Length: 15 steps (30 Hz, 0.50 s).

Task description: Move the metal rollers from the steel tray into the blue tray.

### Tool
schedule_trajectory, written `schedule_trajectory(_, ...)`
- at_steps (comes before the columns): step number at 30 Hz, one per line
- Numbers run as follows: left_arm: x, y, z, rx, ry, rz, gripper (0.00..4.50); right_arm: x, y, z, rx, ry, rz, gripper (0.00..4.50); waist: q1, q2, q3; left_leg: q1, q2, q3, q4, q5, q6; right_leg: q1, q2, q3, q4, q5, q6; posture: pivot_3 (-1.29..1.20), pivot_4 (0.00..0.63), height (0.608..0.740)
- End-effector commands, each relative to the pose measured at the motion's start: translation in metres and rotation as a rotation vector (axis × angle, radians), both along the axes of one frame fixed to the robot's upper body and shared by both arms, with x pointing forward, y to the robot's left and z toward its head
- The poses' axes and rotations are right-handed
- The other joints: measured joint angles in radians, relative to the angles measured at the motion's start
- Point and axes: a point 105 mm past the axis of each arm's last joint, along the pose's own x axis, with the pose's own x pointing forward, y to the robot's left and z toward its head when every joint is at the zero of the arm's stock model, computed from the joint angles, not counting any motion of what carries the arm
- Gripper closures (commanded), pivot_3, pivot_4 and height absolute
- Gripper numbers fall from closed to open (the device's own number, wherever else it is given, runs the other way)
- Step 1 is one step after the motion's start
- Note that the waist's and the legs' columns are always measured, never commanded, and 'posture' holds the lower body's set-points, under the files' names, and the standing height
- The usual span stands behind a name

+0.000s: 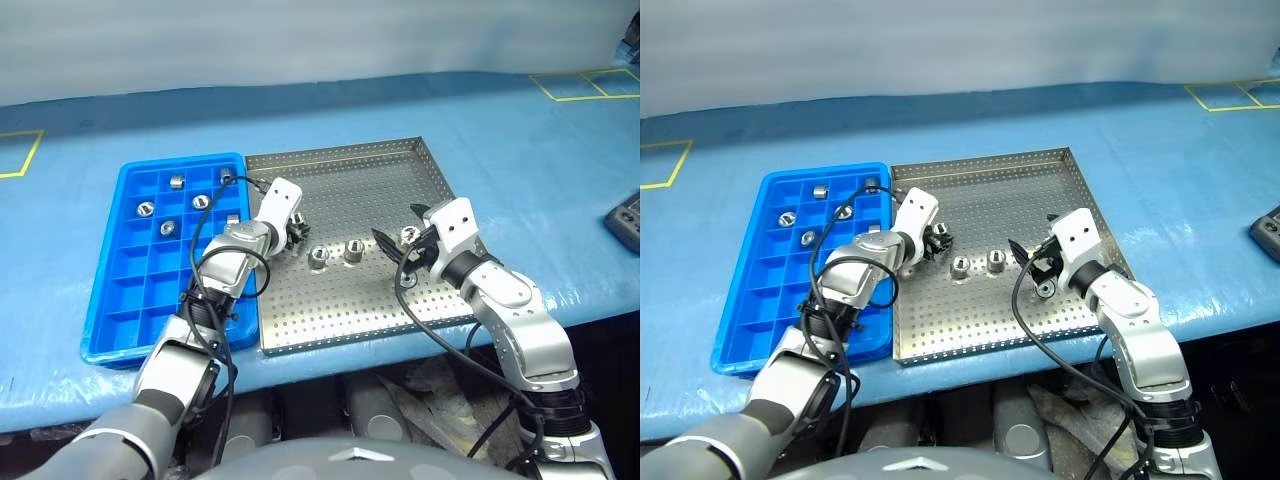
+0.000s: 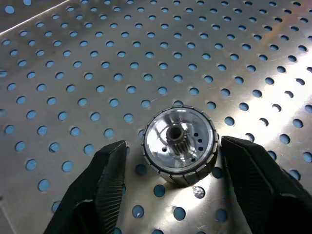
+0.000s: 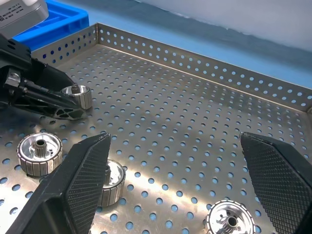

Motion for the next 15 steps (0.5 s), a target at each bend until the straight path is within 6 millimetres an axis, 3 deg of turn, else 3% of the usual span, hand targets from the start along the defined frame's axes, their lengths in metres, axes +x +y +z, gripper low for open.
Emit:
schedule_trajectory(1, 0.0010, -0.0079, 0.0055, -0.011, -0.027, -0.026, 1.84, -0.0010, 0.0011, 0.0158, 0.005, -0.071, 0.003, 0.00, 0.000, 0.000, 0.000, 0.000, 0.000, 0.000, 0.000, 0.000, 0.000, 0.000, 0.000, 0.000, 0.000, 0.000, 0.000, -0.29, 0.150, 0.740)
schedule_trajectory(4, 0.0004, -0.0080, 0.0049, -0.015, -0.028, -0.027, 2.16, -0.0010, 0.0010, 0.0157, 0.005, -0.071, 0.003, 0.00, -0.001, 0.000, 0.000, 0.000, -0.001, 0.001, 0.000, -0.001, 0.001, 0.000, -0.002, 0.000, 0.000, 0.000, 0.001, -0.28, 0.150, 0.740)
schedule_trajectory(6, 0.0000, -0.0076, 0.0046, -0.014, -0.030, -0.026, 2.65, -0.0008, 0.0012, 0.0158, 0.005, -0.072, 0.003, 0.00, -0.002, 0.000, 0.000, 0.000, -0.002, 0.001, 0.000, -0.001, 0.002, -0.001, -0.003, 0.000, 0.000, 0.001, 0.001, -0.28, 0.150, 0.740)
schedule_trajectory(15, -0.0004, -0.0030, 0.0141, -0.039, -0.086, -0.005, 2.65, -0.0002, 0.0020, 0.0153, 0.004, -0.072, 0.008, 0.00, -0.005, 0.000, 0.000, 0.000, -0.003, 0.002, 0.000, -0.002, 0.003, -0.001, -0.005, 0.000, -0.001, 0.001, 0.002, -0.27, 0.150, 0.740)
